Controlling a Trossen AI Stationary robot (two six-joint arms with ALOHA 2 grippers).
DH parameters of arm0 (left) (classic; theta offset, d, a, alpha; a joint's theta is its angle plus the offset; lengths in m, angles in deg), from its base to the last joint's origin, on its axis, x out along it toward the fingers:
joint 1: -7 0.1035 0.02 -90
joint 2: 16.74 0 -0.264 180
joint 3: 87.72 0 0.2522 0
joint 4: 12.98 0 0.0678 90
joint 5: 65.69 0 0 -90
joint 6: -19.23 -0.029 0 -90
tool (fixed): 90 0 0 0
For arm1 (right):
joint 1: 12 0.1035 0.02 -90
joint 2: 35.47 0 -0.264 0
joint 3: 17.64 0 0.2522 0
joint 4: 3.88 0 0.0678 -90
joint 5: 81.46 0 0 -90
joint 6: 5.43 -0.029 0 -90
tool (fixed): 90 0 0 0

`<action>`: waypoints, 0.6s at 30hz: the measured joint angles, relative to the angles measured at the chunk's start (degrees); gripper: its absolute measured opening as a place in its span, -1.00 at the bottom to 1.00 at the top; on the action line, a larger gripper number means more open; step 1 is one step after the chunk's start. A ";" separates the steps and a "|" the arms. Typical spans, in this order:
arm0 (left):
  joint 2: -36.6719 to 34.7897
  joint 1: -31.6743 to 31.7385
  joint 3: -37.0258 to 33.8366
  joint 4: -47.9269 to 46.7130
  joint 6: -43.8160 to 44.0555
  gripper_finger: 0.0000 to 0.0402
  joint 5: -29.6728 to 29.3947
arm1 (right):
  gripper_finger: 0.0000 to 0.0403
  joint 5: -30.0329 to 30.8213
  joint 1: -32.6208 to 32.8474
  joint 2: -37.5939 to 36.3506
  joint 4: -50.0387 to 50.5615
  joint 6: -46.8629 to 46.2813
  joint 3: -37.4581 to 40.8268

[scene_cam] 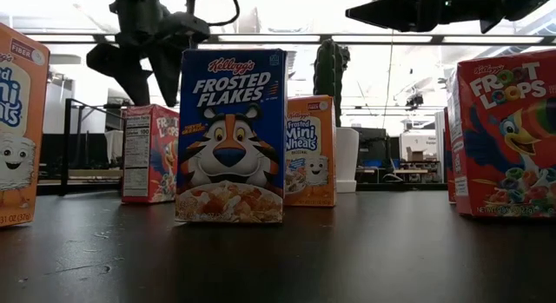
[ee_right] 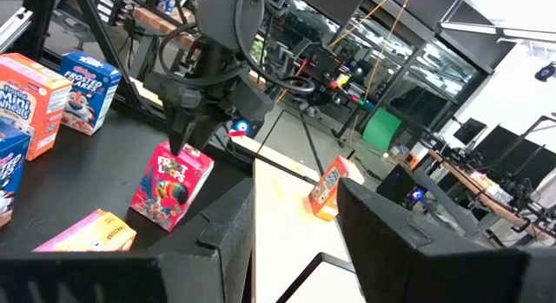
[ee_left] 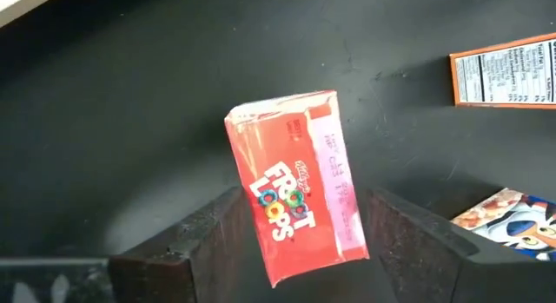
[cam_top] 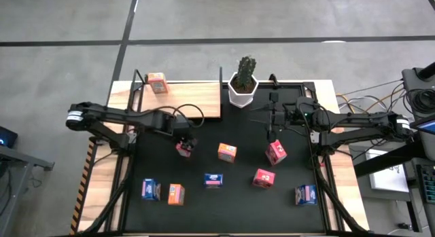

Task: Stack cereal on shelf
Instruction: Put the top left red cereal box on the shelf

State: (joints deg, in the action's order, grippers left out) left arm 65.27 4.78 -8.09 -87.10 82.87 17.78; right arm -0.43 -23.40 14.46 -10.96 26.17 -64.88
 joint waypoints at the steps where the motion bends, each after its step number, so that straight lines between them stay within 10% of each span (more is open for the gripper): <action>1: 0.11 0.00 0.00 0.14 -0.16 0.14 0.00 | -0.23 0.00 0.00 0.00 0.00 0.01 0.00; 10: 1.12 0.00 0.00 0.16 -0.85 0.39 -1.83 | -0.23 0.00 0.00 0.00 0.09 0.06 0.00; 18: 2.95 0.00 0.00 -0.22 -1.60 0.20 -2.55 | -0.23 0.00 0.00 0.00 0.39 0.14 0.02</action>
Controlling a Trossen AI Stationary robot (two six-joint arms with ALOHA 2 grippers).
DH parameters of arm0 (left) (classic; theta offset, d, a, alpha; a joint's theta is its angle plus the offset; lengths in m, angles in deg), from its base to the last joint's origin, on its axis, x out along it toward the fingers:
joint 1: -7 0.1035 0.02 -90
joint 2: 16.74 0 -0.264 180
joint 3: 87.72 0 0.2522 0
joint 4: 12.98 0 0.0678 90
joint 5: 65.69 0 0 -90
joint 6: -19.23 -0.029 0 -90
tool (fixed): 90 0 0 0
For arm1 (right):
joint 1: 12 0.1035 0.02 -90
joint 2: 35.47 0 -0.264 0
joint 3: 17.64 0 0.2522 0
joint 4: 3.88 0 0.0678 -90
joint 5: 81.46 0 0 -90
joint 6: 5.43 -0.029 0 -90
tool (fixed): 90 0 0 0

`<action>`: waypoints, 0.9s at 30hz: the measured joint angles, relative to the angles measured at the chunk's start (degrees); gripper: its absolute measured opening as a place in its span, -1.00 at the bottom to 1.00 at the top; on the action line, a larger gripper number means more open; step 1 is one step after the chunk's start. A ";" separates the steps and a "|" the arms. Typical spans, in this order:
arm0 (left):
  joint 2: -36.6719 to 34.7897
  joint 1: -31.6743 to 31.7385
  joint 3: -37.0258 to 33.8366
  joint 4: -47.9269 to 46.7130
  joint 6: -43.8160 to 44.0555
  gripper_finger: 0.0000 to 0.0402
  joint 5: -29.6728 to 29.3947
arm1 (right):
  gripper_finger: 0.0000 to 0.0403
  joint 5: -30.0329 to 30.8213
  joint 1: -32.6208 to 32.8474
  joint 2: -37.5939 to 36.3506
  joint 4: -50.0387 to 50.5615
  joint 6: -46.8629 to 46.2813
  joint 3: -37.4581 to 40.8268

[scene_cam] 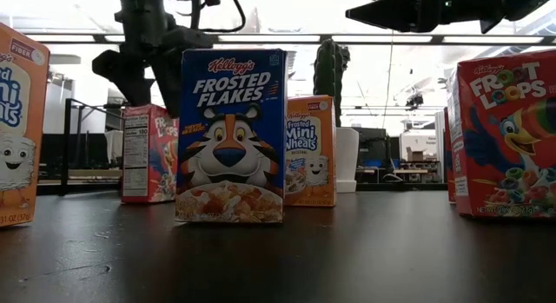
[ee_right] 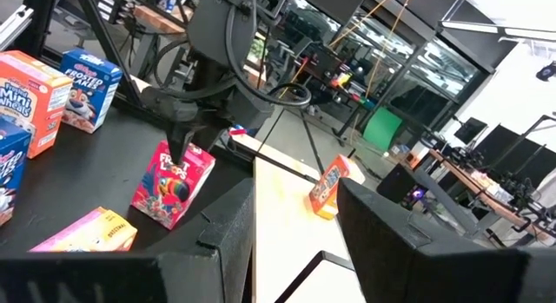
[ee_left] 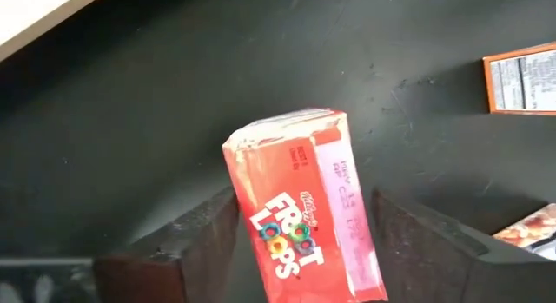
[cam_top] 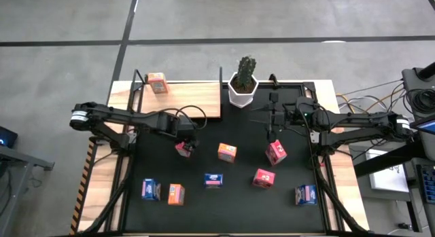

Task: Stack cereal on shelf
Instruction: Put the top left red cereal box on the shelf

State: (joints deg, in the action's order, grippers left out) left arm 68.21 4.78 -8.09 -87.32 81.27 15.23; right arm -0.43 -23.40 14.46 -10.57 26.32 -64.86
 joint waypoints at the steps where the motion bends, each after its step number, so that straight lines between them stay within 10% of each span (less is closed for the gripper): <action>1: 0.16 0.00 0.00 -0.10 -0.11 0.16 0.01 | -0.23 0.00 0.00 0.00 0.05 0.02 0.00; 15: 0.30 0.00 1.03 -2.02 -7.29 -0.22 0.78 | -0.23 0.01 0.01 0.00 0.09 -0.08 0.00; 27: -0.03 0.75 19.35 -9.03 -52.74 -0.22 0.56 | -0.23 0.02 0.01 0.00 0.07 -0.22 0.00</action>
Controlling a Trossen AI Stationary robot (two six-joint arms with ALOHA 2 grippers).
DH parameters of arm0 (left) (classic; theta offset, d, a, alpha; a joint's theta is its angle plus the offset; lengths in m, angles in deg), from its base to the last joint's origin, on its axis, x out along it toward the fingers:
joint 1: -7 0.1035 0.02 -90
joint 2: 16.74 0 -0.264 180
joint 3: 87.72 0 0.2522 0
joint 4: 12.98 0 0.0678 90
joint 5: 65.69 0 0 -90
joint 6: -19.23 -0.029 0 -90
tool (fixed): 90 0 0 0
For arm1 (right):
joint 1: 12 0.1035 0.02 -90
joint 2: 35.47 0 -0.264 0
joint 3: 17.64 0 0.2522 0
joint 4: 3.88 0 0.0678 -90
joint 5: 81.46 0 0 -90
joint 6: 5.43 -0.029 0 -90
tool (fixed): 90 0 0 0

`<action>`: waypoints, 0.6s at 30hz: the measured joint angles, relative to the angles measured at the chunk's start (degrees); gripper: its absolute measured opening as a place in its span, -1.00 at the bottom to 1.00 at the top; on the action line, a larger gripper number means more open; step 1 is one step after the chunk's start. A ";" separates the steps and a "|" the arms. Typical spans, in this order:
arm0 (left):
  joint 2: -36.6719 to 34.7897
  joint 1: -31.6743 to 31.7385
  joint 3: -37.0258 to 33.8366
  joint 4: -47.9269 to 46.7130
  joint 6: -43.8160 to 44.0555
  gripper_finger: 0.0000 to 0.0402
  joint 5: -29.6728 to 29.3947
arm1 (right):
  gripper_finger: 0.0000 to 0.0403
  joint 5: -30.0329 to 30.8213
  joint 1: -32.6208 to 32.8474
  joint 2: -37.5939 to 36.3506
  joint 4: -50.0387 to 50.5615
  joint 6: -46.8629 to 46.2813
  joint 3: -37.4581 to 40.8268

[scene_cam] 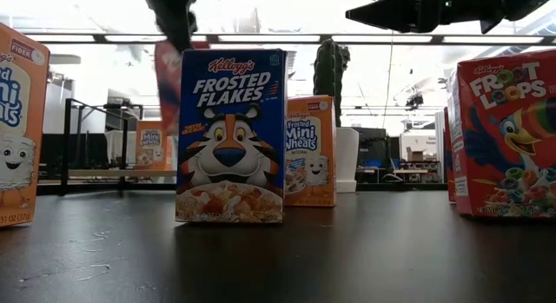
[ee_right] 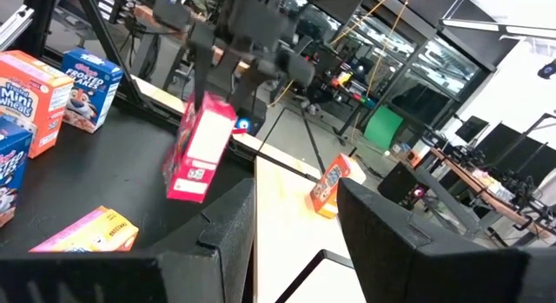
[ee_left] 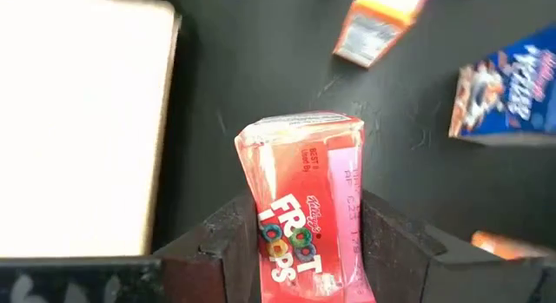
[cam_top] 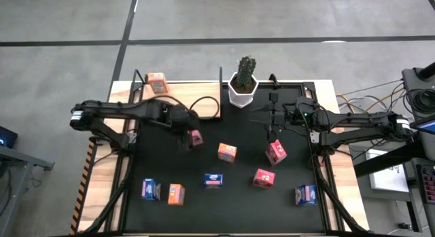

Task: Stack cereal on shelf
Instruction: Put the top left red cereal box on the shelf

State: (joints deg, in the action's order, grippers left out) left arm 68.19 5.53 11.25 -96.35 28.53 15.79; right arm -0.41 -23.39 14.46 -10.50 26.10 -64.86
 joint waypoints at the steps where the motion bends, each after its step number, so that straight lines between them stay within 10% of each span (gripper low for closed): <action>1: 0.00 0.39 0.75 -0.31 -3.17 -0.22 0.00 | -0.23 0.00 -0.01 0.00 0.00 -0.01 0.00; 18: 0.11 18.66 2.10 -1.07 -29.58 -0.22 -1.51 | -0.23 0.00 -0.01 0.00 -0.02 -0.37 0.00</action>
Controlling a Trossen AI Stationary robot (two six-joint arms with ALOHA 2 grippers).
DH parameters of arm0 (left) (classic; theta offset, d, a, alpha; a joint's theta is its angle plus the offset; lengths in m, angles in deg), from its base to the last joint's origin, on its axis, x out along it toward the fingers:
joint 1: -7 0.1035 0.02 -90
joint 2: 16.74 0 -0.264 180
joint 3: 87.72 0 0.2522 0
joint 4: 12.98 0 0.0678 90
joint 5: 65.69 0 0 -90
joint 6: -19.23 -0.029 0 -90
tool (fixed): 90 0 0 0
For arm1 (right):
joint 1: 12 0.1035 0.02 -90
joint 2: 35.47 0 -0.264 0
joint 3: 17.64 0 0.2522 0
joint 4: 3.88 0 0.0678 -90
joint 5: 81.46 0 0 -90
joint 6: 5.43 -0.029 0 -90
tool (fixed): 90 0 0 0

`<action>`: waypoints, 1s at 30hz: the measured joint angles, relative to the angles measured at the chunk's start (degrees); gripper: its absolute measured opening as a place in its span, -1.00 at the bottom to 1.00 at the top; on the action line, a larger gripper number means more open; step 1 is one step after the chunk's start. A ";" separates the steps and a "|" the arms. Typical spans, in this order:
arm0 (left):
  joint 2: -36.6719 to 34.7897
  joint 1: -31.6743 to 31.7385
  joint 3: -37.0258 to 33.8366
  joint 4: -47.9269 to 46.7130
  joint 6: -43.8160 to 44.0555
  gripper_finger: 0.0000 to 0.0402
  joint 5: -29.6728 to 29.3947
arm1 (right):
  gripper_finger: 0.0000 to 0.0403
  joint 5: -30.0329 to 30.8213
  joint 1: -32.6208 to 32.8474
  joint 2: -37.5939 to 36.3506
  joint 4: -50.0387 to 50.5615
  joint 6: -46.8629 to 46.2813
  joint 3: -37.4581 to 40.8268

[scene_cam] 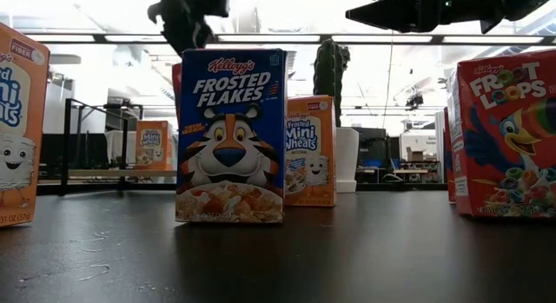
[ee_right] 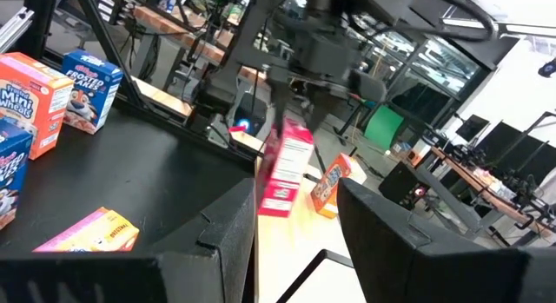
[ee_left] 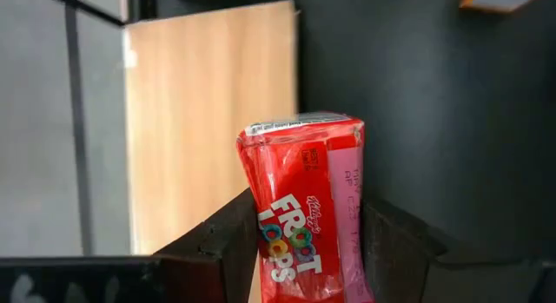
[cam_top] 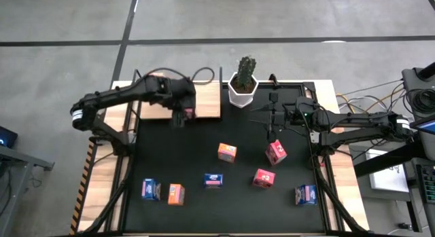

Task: Stack cereal on shelf
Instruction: Put the top left red cereal box on the shelf

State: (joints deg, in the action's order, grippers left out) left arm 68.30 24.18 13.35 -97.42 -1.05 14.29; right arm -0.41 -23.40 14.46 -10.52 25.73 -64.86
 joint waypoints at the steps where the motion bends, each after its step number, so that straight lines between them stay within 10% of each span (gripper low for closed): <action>1: 0.00 1.31 0.00 0.06 -1.30 -0.22 0.00 | -0.23 0.00 0.00 0.00 0.00 0.00 0.00; 30: 13.07 22.26 4.67 3.67 -22.06 -0.22 1.64 | -0.23 0.04 0.00 0.00 -0.04 0.44 0.00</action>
State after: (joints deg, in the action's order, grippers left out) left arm 81.37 46.45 18.01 -93.75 -23.11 15.93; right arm -0.37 -23.40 14.46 -10.56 26.17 -64.86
